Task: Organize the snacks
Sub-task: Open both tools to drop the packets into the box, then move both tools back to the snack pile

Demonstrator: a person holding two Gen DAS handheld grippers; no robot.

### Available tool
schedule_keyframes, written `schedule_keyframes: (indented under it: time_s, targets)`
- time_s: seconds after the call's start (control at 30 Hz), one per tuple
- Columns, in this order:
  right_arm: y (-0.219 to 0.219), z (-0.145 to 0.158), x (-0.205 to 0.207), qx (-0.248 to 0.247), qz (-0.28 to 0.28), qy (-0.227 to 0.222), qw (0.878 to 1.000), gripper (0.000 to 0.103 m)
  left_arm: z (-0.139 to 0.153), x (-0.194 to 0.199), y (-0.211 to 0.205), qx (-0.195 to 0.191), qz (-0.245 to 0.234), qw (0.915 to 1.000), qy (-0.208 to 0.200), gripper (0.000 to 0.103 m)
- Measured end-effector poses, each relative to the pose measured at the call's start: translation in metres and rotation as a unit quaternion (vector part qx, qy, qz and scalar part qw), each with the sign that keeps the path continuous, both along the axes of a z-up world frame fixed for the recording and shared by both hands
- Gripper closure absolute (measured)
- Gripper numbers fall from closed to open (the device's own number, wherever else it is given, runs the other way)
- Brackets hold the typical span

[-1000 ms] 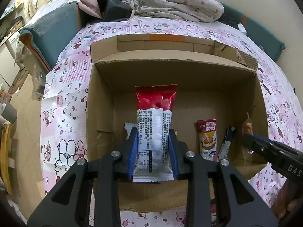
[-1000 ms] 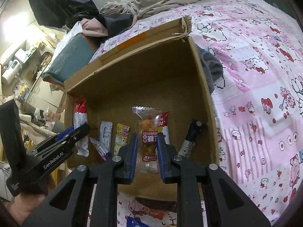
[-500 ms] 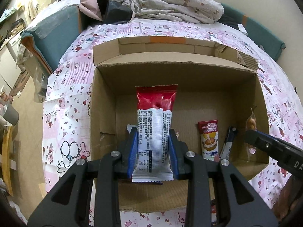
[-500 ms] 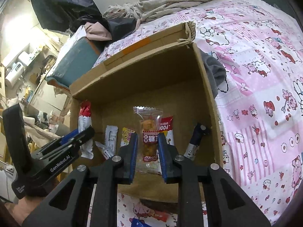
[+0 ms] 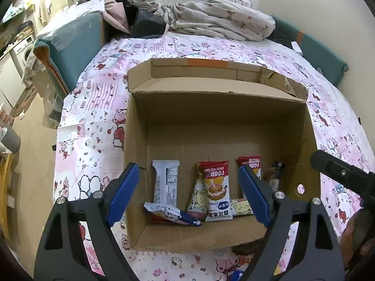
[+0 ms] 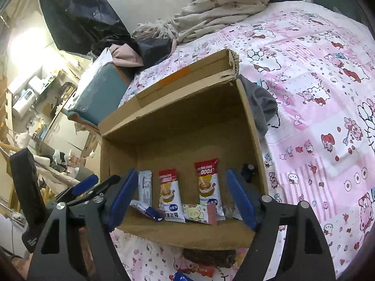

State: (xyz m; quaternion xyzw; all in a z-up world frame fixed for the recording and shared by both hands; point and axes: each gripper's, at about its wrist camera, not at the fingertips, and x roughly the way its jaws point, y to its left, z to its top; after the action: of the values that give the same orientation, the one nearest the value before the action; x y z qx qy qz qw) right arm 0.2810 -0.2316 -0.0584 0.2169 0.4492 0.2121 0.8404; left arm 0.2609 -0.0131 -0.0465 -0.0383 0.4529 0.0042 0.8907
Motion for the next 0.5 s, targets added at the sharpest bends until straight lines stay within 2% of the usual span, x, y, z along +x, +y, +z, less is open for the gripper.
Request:
schedule_keyframes:
  time_s: [0.17,0.33,0.5]
  targets:
    - [-0.009,0.007,-0.010,0.004,-0.008,-0.002,1.000,0.022,0.012,-0.008,-0.001,0.006,-0.009,0.9998,-0.017,0.019]
    - [-0.018,0.015,-0.026,0.012,-0.019,-0.003,1.000,0.022,0.024,-0.024,0.004,-0.013,-0.008,0.9990,-0.042,0.019]
    - [-0.019,0.021,-0.041,-0.005,-0.017,-0.009,1.000,0.022,0.030,-0.040,0.006,-0.016,-0.006,0.9990,-0.042,0.019]
